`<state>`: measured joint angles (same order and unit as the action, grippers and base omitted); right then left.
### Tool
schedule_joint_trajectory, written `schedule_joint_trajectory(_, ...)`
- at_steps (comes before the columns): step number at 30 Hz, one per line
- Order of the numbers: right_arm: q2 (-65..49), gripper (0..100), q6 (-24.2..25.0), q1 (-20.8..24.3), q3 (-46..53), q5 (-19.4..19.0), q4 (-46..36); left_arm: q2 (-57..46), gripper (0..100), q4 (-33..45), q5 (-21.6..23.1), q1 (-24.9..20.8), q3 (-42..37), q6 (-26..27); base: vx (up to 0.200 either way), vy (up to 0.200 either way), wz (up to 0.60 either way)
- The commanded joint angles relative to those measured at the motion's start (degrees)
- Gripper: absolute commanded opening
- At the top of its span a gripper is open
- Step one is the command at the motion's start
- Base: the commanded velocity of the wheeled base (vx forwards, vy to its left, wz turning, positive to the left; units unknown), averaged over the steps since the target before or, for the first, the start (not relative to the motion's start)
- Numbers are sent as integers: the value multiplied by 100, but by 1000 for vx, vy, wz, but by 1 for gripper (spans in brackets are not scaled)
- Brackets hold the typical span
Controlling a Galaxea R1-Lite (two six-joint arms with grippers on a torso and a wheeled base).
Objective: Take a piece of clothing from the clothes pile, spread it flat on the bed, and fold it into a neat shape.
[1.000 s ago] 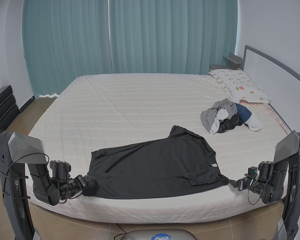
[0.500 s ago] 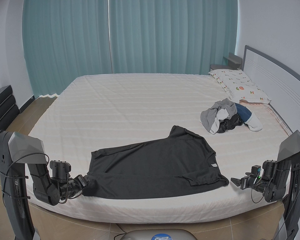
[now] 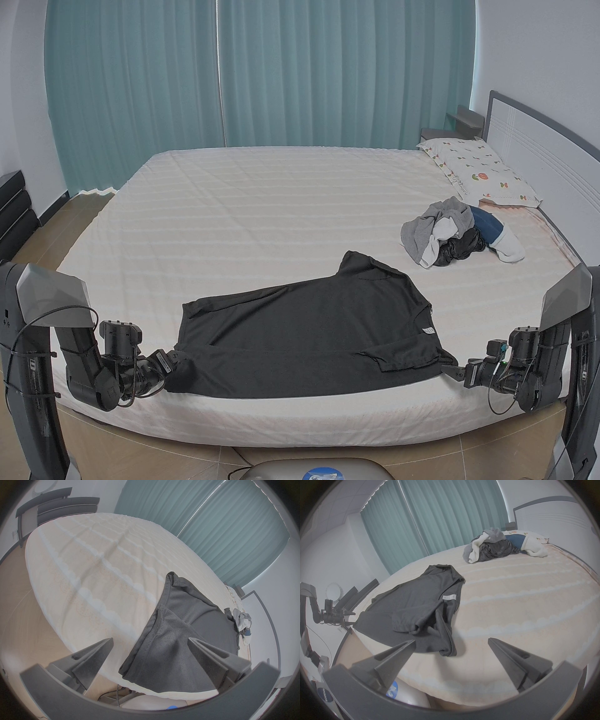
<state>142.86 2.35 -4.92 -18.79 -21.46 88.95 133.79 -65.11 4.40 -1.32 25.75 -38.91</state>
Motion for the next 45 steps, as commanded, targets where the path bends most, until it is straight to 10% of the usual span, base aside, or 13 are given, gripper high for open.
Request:
schedule_joint_trajectory(1, 172, 0, -33, -26, -2, -52, 61, 15, 100, -2, -1, 0, 1, -2, 0, 0, 0)
schedule_joint_trajectory(20, 110, 0, -745, -527, 156, -799, 61, 24, 100, -2, -1, 0, 1, -2, 0, 0, 0)
schedule_joint_trajectory(21, 102, 100, -754, -536, 165, -799, 61, 24, 100, -10, -1, 0, 9, -2, 0, 0, 0)
schedule_joint_trajectory(30, -452, 100, -314, -501, 173, -913, 52, 24, 100, -2, -1, 0, 18, -11, 0, 0, 0)
schedule_joint_trajectory(37, -1226, 100, 2278, 950, 112, -104, -1, -20, 100, -2, -1, 17, 185, -530, 0, 0, 0)
schedule_joint_trajectory(45, -1278, 100, 2946, 1890, -11, 713, -774, -29, 100, -10, -1, 35, 291, -943, 0, 0, 0)
